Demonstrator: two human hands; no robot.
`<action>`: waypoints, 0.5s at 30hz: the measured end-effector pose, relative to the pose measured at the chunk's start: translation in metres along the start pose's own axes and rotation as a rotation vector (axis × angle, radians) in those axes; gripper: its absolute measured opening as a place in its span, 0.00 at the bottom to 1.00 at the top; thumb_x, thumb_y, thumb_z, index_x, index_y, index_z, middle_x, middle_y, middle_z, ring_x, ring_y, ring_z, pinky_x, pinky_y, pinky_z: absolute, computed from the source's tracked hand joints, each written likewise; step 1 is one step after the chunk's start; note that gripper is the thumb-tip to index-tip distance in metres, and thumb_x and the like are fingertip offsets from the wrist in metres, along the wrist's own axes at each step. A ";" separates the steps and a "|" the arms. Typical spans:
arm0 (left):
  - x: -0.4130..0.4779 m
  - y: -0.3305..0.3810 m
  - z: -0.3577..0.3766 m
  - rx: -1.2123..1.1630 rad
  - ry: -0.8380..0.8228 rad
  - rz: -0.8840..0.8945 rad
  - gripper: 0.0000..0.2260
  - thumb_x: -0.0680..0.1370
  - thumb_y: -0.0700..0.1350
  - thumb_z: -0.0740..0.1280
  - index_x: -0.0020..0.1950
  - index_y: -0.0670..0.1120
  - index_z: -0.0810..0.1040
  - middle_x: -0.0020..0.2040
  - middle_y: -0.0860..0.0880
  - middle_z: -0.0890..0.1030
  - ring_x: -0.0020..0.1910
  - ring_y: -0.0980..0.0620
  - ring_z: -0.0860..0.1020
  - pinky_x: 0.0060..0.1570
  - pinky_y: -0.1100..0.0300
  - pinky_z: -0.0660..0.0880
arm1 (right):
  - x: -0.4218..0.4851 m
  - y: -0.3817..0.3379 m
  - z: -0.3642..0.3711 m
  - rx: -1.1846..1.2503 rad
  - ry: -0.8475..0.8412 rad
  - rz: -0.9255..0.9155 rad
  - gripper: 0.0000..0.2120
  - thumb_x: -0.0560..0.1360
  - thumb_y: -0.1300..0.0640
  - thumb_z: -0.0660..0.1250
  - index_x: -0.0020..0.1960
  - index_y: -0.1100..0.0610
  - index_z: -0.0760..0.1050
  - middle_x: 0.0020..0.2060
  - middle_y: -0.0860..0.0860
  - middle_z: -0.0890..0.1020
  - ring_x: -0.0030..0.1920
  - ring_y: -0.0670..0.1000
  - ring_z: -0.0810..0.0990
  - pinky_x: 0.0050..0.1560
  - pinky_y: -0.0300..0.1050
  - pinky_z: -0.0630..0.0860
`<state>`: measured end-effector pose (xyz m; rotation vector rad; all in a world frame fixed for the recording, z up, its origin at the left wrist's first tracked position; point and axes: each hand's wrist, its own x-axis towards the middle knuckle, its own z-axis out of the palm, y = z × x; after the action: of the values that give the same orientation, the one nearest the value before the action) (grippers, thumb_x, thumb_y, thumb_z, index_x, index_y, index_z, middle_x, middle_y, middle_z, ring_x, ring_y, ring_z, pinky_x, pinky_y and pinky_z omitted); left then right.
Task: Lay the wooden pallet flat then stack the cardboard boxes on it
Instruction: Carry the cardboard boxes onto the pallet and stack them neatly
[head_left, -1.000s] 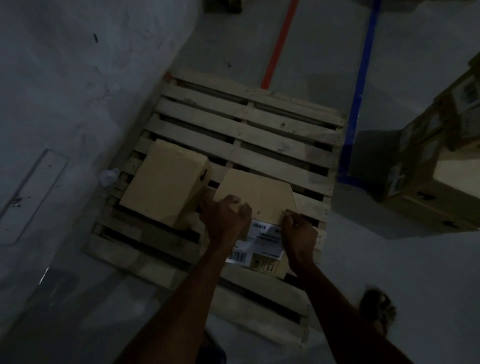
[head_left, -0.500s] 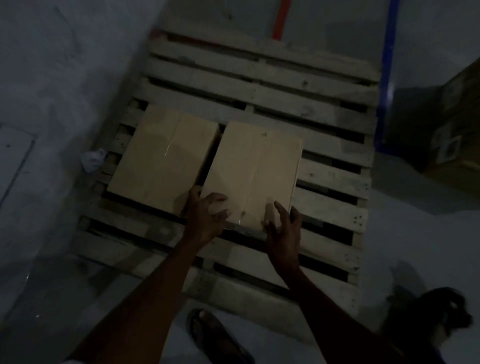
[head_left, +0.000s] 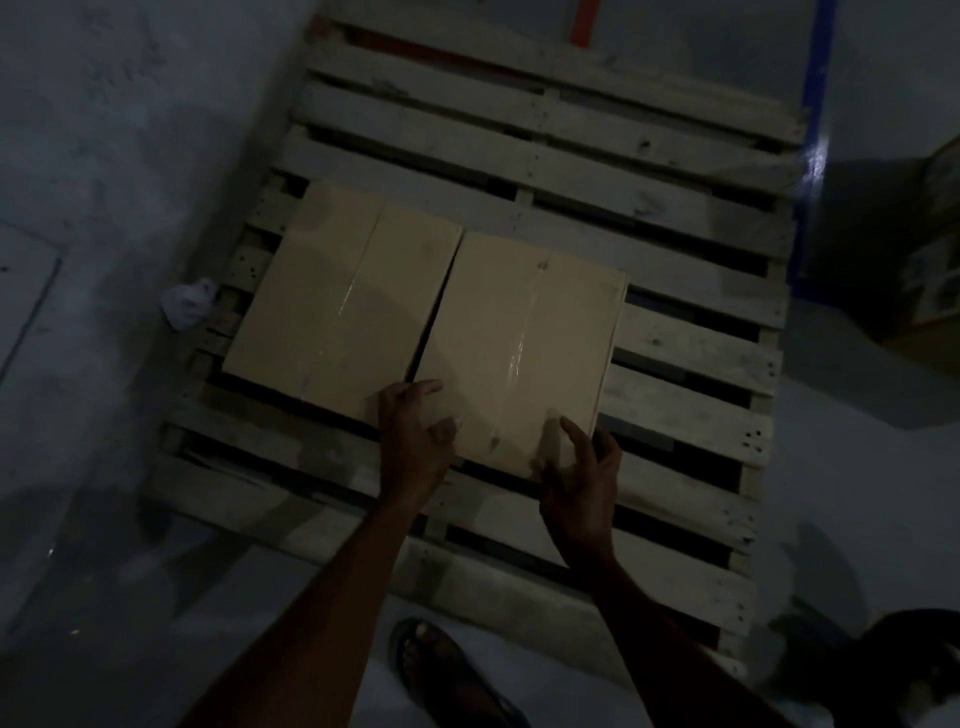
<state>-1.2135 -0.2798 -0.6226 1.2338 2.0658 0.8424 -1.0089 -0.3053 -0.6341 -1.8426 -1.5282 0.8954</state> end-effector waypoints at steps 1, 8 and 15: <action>0.001 -0.001 -0.001 0.016 0.002 -0.003 0.21 0.71 0.35 0.77 0.62 0.44 0.80 0.60 0.46 0.71 0.61 0.47 0.72 0.64 0.53 0.73 | 0.000 0.000 0.002 0.001 -0.003 0.009 0.33 0.69 0.71 0.74 0.71 0.56 0.73 0.69 0.61 0.66 0.68 0.50 0.66 0.66 0.42 0.70; 0.003 0.006 -0.010 0.337 0.097 0.237 0.17 0.68 0.40 0.73 0.57 0.43 0.80 0.57 0.43 0.77 0.61 0.41 0.72 0.58 0.47 0.71 | -0.001 -0.002 0.005 0.035 -0.013 0.080 0.38 0.70 0.63 0.79 0.76 0.54 0.67 0.69 0.56 0.65 0.66 0.52 0.70 0.60 0.39 0.77; 0.019 -0.027 -0.008 0.559 -0.140 0.085 0.33 0.77 0.62 0.62 0.77 0.45 0.70 0.80 0.38 0.61 0.80 0.37 0.57 0.76 0.37 0.58 | 0.023 -0.020 0.013 -0.041 -0.162 0.258 0.60 0.66 0.44 0.81 0.82 0.60 0.46 0.81 0.59 0.54 0.79 0.59 0.56 0.77 0.54 0.61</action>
<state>-1.2414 -0.2740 -0.6413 1.6229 2.2180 0.1952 -1.0283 -0.2786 -0.6300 -2.0731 -1.4324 1.1644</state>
